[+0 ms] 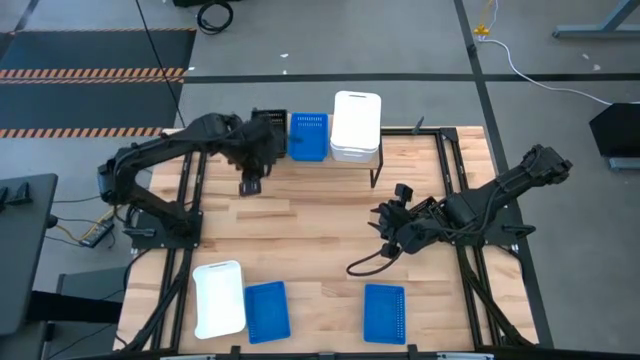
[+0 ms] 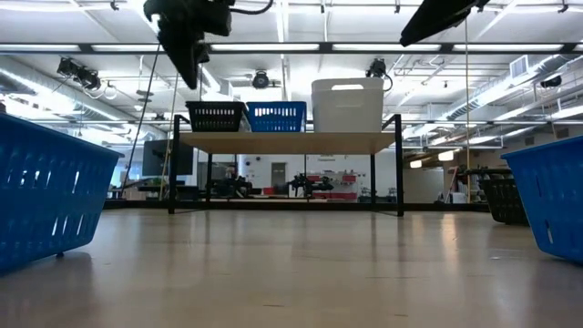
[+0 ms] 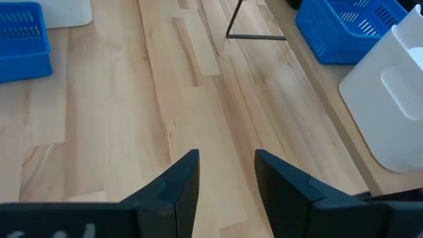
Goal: Stack baskets on shelf by color
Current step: Stack the left blue bin on top of the other blue bin on the shelf
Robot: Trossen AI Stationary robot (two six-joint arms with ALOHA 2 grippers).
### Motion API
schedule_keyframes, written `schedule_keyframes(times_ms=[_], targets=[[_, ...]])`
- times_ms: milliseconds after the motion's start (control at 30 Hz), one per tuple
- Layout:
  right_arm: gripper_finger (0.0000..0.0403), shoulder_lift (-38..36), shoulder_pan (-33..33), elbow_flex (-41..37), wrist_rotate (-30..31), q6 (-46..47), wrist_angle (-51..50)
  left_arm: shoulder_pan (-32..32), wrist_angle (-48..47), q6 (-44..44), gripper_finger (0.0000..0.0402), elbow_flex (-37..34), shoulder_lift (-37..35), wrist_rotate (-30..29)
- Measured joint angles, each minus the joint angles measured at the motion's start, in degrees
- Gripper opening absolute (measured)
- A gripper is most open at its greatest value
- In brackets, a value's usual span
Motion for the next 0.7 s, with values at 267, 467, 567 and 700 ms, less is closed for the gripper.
schedule_keyframes(times_ms=[267,467,567,700], targets=[[0.0153,0.11,-0.94,-6.08,-2.94,0.63,6.19,-15.96,-8.12,-17.93,0.0097,0.00,0.00,0.12],[0.0153,0.13,-1.17,-12.41,-6.78,0.63,16.09,-30.44,-9.52,-32.46,0.0092,0.02,0.00,1.59],[0.0153,0.13,-1.17,-15.54,-8.42,0.49,22.98,-38.21,-9.45,-41.38,0.0092,0.02,0.00,1.45],[0.0153,0.13,-1.34,-19.62,-10.19,0.04,30.96,-47.95,-7.22,-54.06,0.0091,0.02,0.19,0.01]])
